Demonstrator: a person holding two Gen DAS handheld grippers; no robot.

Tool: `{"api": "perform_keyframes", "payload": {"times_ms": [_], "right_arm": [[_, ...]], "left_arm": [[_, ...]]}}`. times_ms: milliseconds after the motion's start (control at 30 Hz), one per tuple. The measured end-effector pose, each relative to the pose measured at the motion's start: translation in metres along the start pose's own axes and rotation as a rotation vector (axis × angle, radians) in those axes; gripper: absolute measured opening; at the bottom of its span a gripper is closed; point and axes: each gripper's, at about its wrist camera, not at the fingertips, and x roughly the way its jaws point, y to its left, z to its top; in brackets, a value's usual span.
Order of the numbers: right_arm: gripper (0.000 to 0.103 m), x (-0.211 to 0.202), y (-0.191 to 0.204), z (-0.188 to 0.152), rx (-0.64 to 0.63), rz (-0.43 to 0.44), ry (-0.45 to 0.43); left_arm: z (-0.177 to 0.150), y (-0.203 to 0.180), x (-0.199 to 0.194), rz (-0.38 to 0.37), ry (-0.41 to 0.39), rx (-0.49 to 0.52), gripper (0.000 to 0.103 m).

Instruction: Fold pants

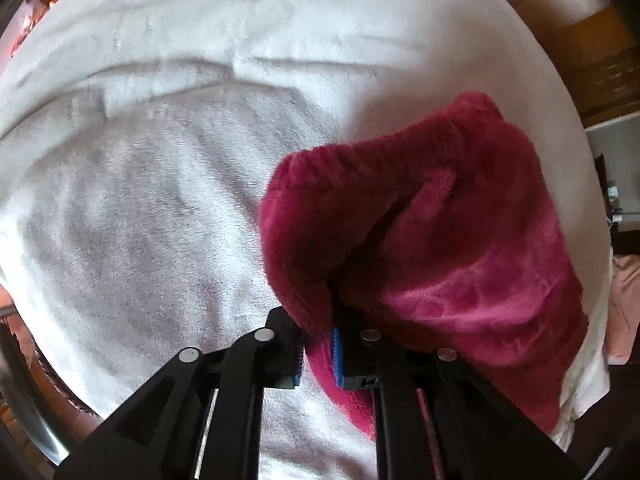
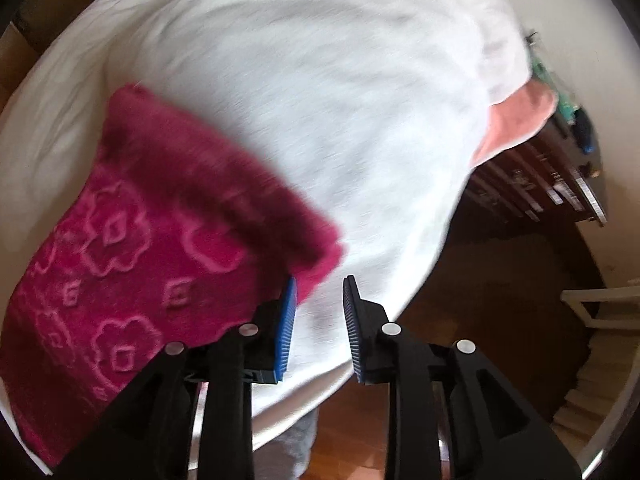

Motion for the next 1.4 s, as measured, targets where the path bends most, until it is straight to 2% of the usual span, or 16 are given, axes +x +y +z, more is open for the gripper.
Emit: {"api": "perform_keyframes", "payload": {"times_ms": [67, 167, 233, 300, 400, 467, 567, 733, 833, 967, 1033, 1300, 1400], "right_arm": [[0.024, -0.009, 0.005, 0.005, -0.031, 0.004, -0.031], [0.031, -0.023, 0.029, 0.019, -0.111, 0.023, -0.088], [0.04, -0.031, 0.051, 0.029, -0.161, 0.06, -0.123], [0.04, -0.039, 0.075, 0.036, -0.207, 0.095, -0.147], [0.04, -0.048, 0.11, 0.029, -0.271, 0.187, -0.153], [0.04, -0.054, 0.145, 0.022, -0.356, 0.257, -0.149], [0.04, -0.065, 0.19, 0.011, -0.466, 0.34, -0.147], [0.04, -0.069, 0.229, -0.002, -0.546, 0.394, -0.129], [0.04, -0.065, 0.233, -0.007, -0.545, 0.388, -0.119], [0.04, -0.053, 0.215, -0.009, -0.507, 0.354, -0.092], [0.04, -0.049, 0.207, -0.012, -0.49, 0.337, -0.08], [0.04, -0.04, 0.177, -0.028, -0.444, 0.274, -0.062], [0.04, -0.039, 0.166, -0.035, -0.423, 0.261, -0.058]], "left_arm": [[-0.004, 0.001, -0.012, 0.005, -0.024, -0.005, 0.019], [-0.004, 0.012, -0.035, 0.017, -0.066, 0.005, 0.042], [-0.005, 0.016, -0.052, 0.042, -0.095, 0.012, 0.045], [-0.011, 0.008, -0.066, 0.059, -0.127, 0.026, 0.045], [-0.026, -0.034, -0.084, 0.05, -0.161, 0.078, 0.045], [-0.034, -0.063, -0.092, 0.033, -0.182, 0.134, 0.047], [-0.034, -0.117, -0.091, 0.004, -0.188, 0.21, 0.053], [-0.048, -0.184, -0.07, -0.082, -0.113, 0.328, 0.055], [-0.06, -0.217, -0.055, -0.109, -0.074, 0.397, 0.055], [-0.071, -0.265, -0.034, -0.121, -0.034, 0.502, 0.055], [-0.072, -0.283, -0.023, -0.121, -0.012, 0.533, 0.062], [-0.077, -0.351, 0.021, -0.122, 0.082, 0.576, 0.064], [-0.078, -0.369, 0.038, -0.073, 0.11, 0.572, 0.064]]}}
